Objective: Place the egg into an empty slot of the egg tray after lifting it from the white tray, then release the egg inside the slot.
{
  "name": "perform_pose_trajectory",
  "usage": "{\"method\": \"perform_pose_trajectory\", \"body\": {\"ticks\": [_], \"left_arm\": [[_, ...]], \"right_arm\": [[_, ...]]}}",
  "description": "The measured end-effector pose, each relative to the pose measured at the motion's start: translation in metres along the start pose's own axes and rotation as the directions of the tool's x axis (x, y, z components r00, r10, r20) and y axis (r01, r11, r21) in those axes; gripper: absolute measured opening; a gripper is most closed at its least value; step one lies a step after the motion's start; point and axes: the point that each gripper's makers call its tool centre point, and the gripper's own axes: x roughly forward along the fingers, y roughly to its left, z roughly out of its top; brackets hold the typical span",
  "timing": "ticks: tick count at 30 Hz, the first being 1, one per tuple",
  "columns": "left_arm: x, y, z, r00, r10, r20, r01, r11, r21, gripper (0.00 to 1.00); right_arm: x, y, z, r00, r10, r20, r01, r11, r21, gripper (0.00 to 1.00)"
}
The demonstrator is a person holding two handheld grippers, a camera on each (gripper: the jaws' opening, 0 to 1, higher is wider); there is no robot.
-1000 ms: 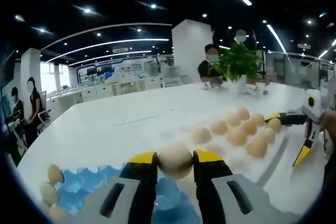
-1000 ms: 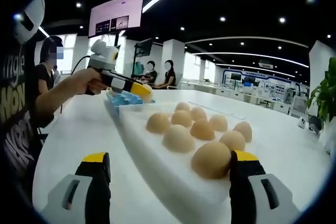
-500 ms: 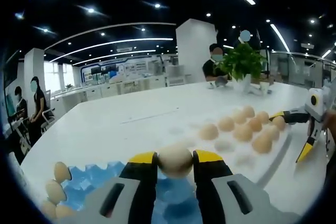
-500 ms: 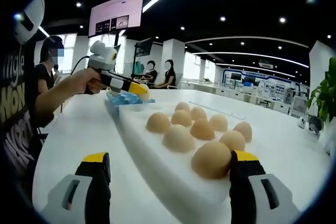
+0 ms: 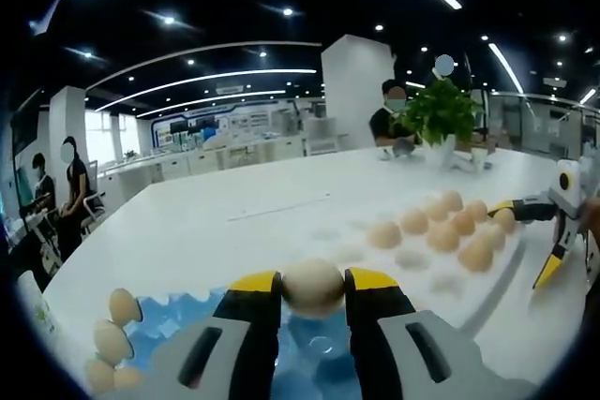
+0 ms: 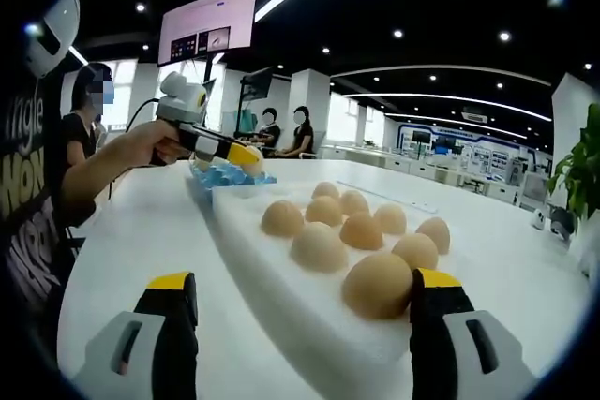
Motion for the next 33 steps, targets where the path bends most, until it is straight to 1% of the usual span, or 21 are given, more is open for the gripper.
{"method": "perform_pose_trajectory", "body": {"ticks": [6, 17, 33], "left_arm": [[-0.003, 0.007, -0.002, 1.0, 0.012, -0.002, -0.012, 1.0, -0.003, 0.27], [-0.012, 0.023, -0.008, 0.999, 0.053, -0.009, -0.053, 0.999, -0.006, 0.27], [-0.025, 0.051, -0.018, 0.992, 0.121, -0.023, -0.121, 0.992, -0.02, 0.27]], "right_arm": [[0.001, 0.0, 0.0, 1.0, -0.001, -0.002, 0.001, 1.0, -0.001, 0.98], [0.002, -0.001, -0.001, 1.0, -0.002, -0.002, 0.002, 1.0, -0.001, 0.98], [0.001, 0.0, -0.001, 1.0, -0.003, -0.004, 0.003, 1.0, -0.003, 0.98]]}}
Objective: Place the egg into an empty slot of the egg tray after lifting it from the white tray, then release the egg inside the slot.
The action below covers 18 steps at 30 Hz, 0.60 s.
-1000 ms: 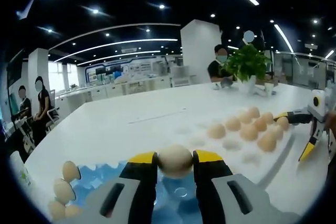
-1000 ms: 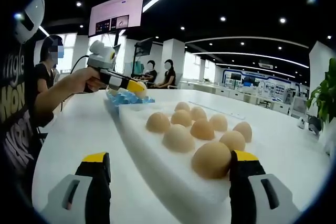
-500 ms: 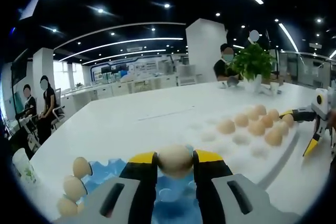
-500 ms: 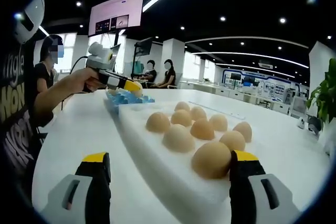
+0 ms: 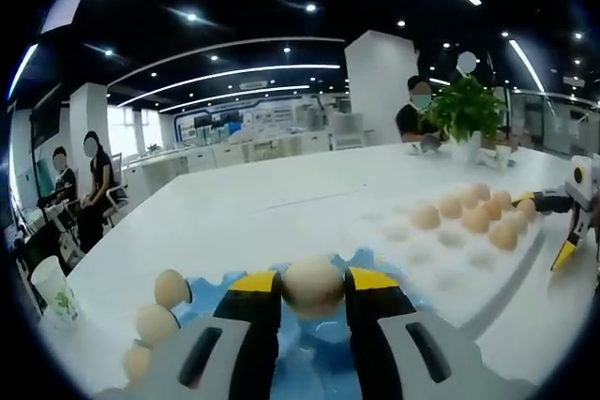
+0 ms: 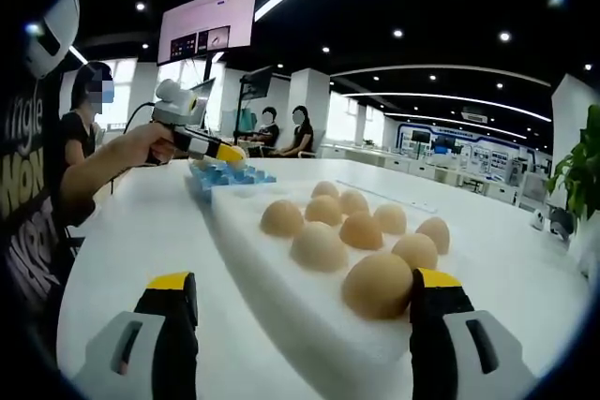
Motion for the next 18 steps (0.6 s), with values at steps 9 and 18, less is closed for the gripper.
{"method": "perform_pose_trajectory", "body": {"ticks": [9, 18], "left_arm": [[-0.003, 0.012, 0.002, 1.0, 0.026, 0.008, -0.026, 1.0, -0.007, 0.27], [-0.008, 0.027, 0.001, 0.998, 0.056, 0.009, -0.055, 0.998, -0.016, 0.27]], "right_arm": [[-0.001, 0.0, 0.0, 1.0, 0.0, -0.004, 0.0, 1.0, -0.003, 0.98], [-0.001, 0.001, 0.0, 1.0, 0.001, -0.007, -0.001, 1.0, -0.004, 0.98]]}}
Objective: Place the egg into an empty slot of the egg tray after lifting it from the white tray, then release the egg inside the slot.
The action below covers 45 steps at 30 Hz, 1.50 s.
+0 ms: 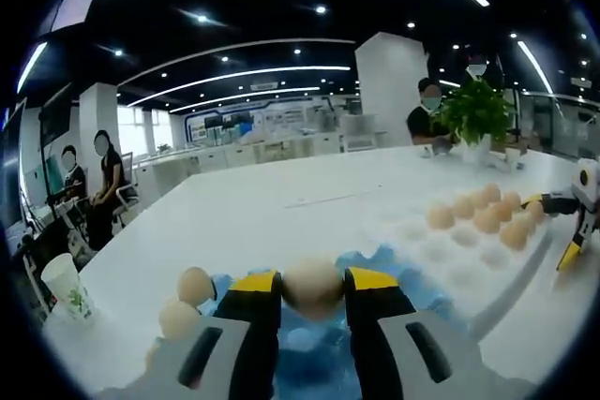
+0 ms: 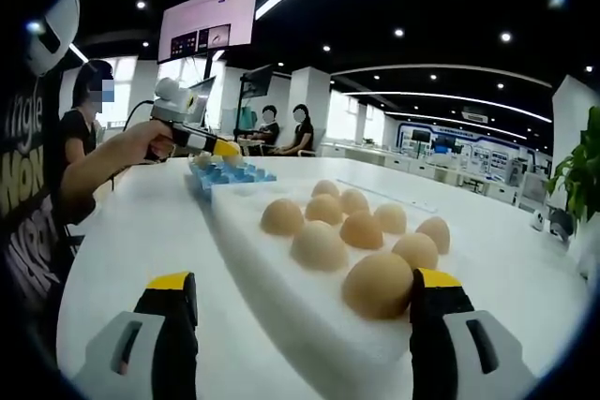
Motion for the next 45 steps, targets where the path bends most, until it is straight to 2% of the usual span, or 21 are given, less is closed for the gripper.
{"method": "perform_pose_trajectory", "body": {"ticks": [15, 23, 27, 34, 45], "left_arm": [[-0.008, 0.031, -0.006, 0.997, 0.076, -0.011, -0.076, 0.997, -0.006, 0.27], [-0.006, 0.042, -0.014, 0.994, 0.104, -0.024, -0.104, 0.995, -0.009, 0.27], [-0.005, 0.049, -0.023, 0.991, 0.119, -0.055, -0.121, 0.992, -0.028, 0.27], [-0.002, 0.053, -0.037, 0.987, 0.132, -0.093, -0.135, 0.99, -0.027, 0.27], [0.0, 0.053, -0.036, 0.986, 0.131, -0.102, -0.137, 0.989, -0.053, 0.27]], "right_arm": [[0.0, 0.0, 0.0, 1.0, 0.001, -0.004, -0.001, 1.0, -0.001, 0.98], [0.001, -0.001, 0.0, 1.0, 0.0, -0.003, 0.0, 1.0, -0.001, 0.98], [0.001, -0.001, 0.0, 1.0, 0.001, -0.004, -0.001, 1.0, 0.0, 0.98], [0.002, -0.002, 0.0, 1.0, 0.0, -0.005, 0.0, 1.0, 0.0, 0.98], [0.001, -0.001, 0.0, 1.0, -0.001, -0.002, 0.001, 1.0, 0.001, 0.98]]}}
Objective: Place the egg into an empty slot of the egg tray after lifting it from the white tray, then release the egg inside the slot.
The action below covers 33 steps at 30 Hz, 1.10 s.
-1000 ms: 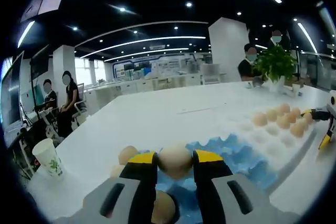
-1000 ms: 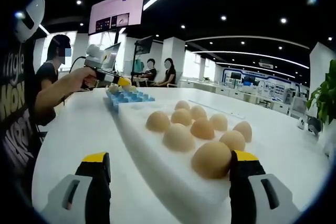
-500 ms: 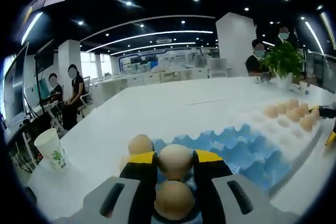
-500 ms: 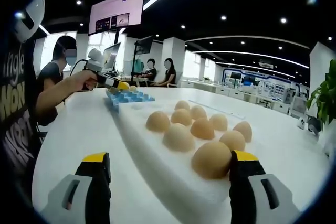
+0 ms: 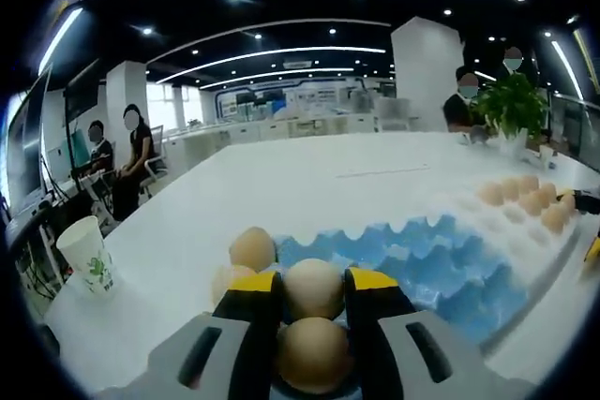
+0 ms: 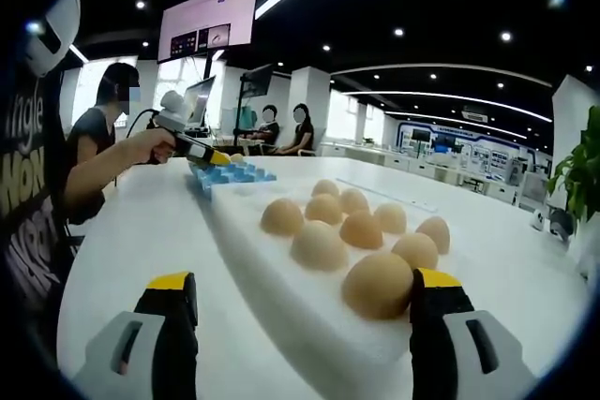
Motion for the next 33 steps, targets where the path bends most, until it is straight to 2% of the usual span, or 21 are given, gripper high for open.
{"method": "perform_pose_trajectory", "body": {"ticks": [7, 13, 26, 33], "left_arm": [[0.0, -0.002, 0.0, 1.0, -0.002, 0.0, 0.002, 1.0, -0.002, 0.34], [-0.005, -0.003, 0.012, 0.999, 0.013, 0.039, -0.015, 0.999, 0.031, 0.36], [-0.006, -0.03, 0.029, 0.996, -0.05, 0.075, 0.047, 0.998, 0.045, 0.36], [0.0, -0.05, 0.028, 0.993, -0.097, 0.061, 0.093, 0.994, 0.062, 0.37]], "right_arm": [[-0.001, 0.001, 0.0, 1.0, 0.0, 0.002, 0.0, 1.0, 0.001, 0.98], [-0.001, 0.001, 0.0, 1.0, 0.001, 0.004, -0.001, 1.0, 0.002, 0.98], [0.0, 0.001, 0.0, 1.0, -0.001, 0.004, 0.001, 1.0, -0.002, 0.99], [0.001, 0.001, -0.001, 1.0, -0.003, -0.003, 0.003, 1.0, -0.012, 0.99]]}}
